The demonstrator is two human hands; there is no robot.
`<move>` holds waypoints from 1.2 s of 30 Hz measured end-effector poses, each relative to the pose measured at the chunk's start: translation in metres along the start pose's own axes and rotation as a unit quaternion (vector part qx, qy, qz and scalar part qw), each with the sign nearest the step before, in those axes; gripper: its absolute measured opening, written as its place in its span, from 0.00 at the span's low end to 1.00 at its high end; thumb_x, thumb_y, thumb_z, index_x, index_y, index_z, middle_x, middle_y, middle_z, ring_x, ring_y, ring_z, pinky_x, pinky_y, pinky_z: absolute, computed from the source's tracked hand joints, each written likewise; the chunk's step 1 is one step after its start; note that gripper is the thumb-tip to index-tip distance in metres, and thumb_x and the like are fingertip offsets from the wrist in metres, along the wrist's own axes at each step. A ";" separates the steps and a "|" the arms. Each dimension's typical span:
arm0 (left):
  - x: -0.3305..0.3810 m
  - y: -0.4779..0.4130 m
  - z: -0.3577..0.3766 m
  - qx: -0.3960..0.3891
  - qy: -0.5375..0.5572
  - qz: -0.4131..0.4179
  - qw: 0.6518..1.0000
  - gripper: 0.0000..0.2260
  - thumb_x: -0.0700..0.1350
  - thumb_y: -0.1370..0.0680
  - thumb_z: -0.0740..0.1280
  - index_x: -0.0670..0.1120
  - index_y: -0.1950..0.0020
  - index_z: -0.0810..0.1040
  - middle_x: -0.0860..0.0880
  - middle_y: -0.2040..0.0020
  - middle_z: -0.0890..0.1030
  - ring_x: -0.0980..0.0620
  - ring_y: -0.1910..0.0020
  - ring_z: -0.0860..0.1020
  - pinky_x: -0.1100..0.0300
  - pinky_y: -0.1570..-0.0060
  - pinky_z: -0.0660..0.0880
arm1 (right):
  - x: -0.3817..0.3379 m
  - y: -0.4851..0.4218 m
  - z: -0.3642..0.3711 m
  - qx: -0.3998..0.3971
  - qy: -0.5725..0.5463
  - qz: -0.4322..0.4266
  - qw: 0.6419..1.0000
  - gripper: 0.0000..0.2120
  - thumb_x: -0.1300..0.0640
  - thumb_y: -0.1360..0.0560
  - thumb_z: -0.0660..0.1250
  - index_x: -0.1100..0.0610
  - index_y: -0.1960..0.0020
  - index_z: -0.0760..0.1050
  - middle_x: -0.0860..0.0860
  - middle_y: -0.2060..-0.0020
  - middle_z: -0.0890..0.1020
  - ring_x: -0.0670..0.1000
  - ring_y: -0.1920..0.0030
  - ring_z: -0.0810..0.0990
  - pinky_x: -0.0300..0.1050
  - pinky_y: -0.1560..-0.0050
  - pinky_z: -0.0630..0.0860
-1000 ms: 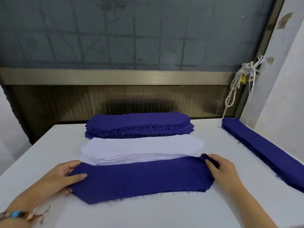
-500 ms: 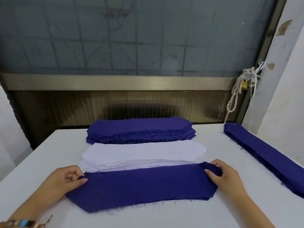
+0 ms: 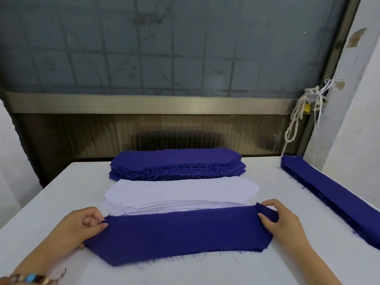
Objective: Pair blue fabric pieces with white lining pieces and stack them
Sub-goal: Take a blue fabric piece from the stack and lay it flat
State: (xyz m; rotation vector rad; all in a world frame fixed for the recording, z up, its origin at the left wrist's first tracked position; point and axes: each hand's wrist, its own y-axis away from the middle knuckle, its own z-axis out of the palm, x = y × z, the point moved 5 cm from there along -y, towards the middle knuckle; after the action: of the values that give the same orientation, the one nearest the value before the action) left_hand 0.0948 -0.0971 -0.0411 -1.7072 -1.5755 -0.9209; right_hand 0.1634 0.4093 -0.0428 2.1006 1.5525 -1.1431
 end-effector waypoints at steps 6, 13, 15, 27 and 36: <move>-0.003 0.000 -0.002 -0.010 0.000 0.006 1.000 0.09 0.38 0.25 0.72 0.49 0.48 0.79 0.48 0.73 0.75 0.54 0.75 0.69 0.64 0.78 0.66 | 0.001 0.001 0.001 0.004 0.007 0.008 1.000 0.16 0.56 0.25 0.68 0.40 0.45 0.68 0.49 0.61 0.82 0.49 0.62 0.79 0.44 0.62 0.73; 0.001 0.002 -0.005 0.008 -0.064 0.053 0.997 0.12 0.34 0.26 0.70 0.53 0.53 0.81 0.50 0.72 0.73 0.57 0.73 0.69 0.66 0.70 0.65 | -0.002 0.003 -0.002 0.030 0.055 -0.007 0.998 0.13 0.60 0.27 0.67 0.42 0.51 0.72 0.46 0.66 0.76 0.46 0.64 0.75 0.41 0.65 0.71; 0.005 0.003 -0.006 0.036 -0.091 0.075 0.992 0.16 0.31 0.29 0.70 0.54 0.55 0.80 0.51 0.72 0.70 0.58 0.73 0.67 0.67 0.70 0.63 | -0.004 0.004 -0.002 0.031 0.062 -0.016 0.997 0.14 0.61 0.26 0.66 0.41 0.55 0.72 0.44 0.60 0.77 0.44 0.61 0.76 0.38 0.63 0.70; 0.028 0.007 0.016 0.016 -0.069 0.144 0.987 0.09 0.51 0.32 0.77 0.50 0.58 0.81 0.50 0.71 0.74 0.60 0.72 0.66 0.67 0.69 0.66 | -0.035 0.017 0.012 -0.084 0.076 -0.256 0.960 0.12 0.54 0.25 0.71 0.38 0.48 0.77 0.40 0.59 0.74 0.44 0.53 0.73 0.38 0.50 0.70; 0.021 0.004 0.018 -0.023 -0.078 0.109 0.991 0.10 0.52 0.33 0.79 0.52 0.58 0.80 0.50 0.70 0.75 0.59 0.72 0.65 0.67 0.70 0.64 | -0.036 0.015 0.015 -0.135 0.080 -0.216 0.964 0.11 0.54 0.25 0.70 0.39 0.48 0.77 0.45 0.60 0.75 0.45 0.55 0.72 0.39 0.50 0.71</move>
State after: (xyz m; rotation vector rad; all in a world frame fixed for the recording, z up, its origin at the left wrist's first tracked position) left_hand 0.1012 -0.0706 -0.0332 -1.9791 -1.4376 -0.7343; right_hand 0.1671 0.3700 -0.0294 1.7598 2.1810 -0.8290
